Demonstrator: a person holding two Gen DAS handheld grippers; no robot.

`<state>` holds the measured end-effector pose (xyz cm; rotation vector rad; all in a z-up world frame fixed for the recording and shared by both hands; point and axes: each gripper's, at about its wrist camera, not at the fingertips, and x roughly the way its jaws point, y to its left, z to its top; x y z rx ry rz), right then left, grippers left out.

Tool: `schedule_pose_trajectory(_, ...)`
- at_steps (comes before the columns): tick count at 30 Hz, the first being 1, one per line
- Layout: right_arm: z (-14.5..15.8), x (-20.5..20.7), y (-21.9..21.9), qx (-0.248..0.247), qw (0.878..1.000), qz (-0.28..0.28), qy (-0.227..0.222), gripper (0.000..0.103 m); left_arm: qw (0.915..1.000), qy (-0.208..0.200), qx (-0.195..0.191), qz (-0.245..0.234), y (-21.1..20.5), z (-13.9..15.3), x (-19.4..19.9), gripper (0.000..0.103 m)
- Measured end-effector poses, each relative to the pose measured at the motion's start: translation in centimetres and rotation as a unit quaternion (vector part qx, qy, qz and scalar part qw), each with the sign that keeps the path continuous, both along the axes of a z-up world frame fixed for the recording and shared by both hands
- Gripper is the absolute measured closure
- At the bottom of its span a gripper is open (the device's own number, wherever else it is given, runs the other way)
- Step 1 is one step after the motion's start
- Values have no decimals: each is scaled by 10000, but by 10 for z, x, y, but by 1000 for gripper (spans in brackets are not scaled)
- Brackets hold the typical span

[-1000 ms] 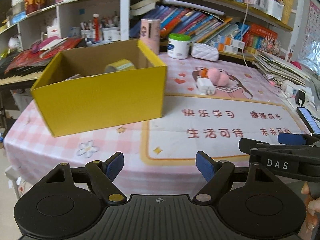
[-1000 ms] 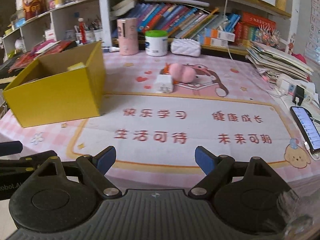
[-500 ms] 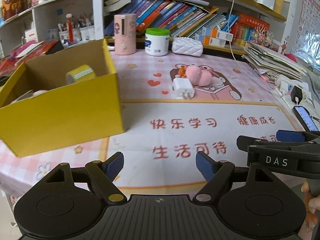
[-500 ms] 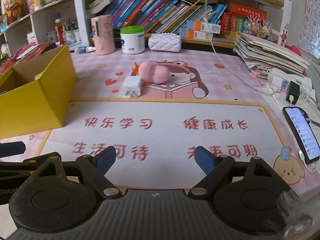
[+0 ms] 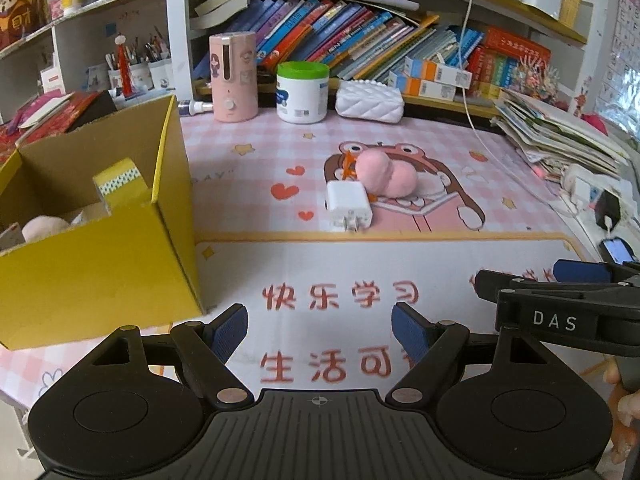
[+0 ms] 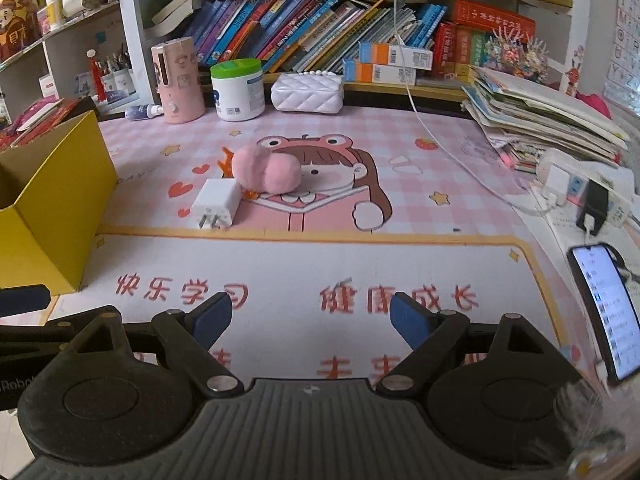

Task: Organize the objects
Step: 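Withdraw both grippers from the box toward the white charger, then grasp the white charger with the left gripper while the right gripper grasps the pink pom-pom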

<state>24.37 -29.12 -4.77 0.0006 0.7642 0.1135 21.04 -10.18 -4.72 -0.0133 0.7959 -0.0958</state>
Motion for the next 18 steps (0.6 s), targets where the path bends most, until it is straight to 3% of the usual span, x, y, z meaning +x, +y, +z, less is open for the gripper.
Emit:
schedule_pose_trajectory(7,7,28,-4,75,9995,251,-185,17,9995,-237,49,220,-6,11,16,22)
schedule_pose_trajectory(18,8,77,-11,73,9980,534,-343,17,9991,-198,196,328,-19,2,60,22)
